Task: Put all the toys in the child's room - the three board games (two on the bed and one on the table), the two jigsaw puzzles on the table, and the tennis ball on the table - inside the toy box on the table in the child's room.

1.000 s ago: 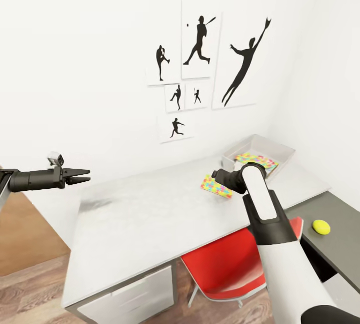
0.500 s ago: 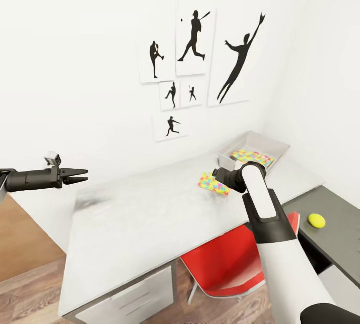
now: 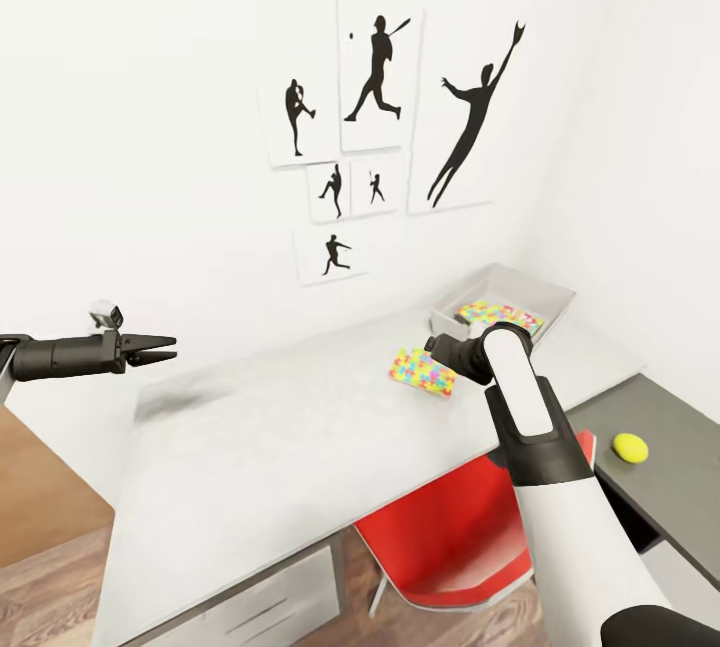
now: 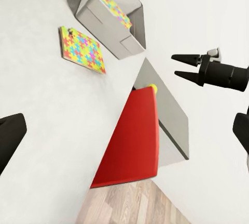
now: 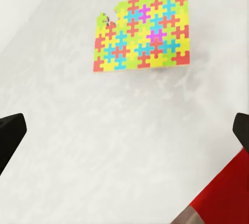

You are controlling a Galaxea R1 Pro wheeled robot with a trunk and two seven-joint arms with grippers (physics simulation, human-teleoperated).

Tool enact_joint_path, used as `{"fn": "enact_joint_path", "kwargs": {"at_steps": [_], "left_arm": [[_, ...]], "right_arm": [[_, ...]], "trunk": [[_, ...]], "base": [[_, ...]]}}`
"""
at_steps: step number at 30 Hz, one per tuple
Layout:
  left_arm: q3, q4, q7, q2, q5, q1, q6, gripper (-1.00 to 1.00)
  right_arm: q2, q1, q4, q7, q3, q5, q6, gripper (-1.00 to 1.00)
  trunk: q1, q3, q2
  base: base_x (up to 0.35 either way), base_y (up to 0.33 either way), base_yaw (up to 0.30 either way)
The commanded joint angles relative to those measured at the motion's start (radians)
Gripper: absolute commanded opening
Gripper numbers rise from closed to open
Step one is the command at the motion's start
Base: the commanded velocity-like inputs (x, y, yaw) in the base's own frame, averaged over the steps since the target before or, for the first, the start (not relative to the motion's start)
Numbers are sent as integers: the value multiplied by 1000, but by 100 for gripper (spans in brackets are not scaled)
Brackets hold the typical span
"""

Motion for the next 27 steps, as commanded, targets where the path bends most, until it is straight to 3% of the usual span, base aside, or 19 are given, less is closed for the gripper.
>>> {"fn": "enact_joint_path", "kwargs": {"at_steps": [1, 13, 27], "left_arm": [[0, 0, -4, 0, 0, -1, 11, 100], [1, -2, -4, 2, 0, -1, 11, 100], [1, -22, -4, 3, 0, -1, 12, 100]], "right_arm": [[0, -2, -2, -11, 0, -9, 7, 100], [0, -3, -4, -10, 0, -10, 8, 100], [0, -3, -8, -8, 0, -11, 11, 100]], "trunk": [[1, -2, -2], [1, -2, -2], [1, -2, -2]], "base": [[17, -14, 0], [39, -3, 0], [165, 8, 0]]}}
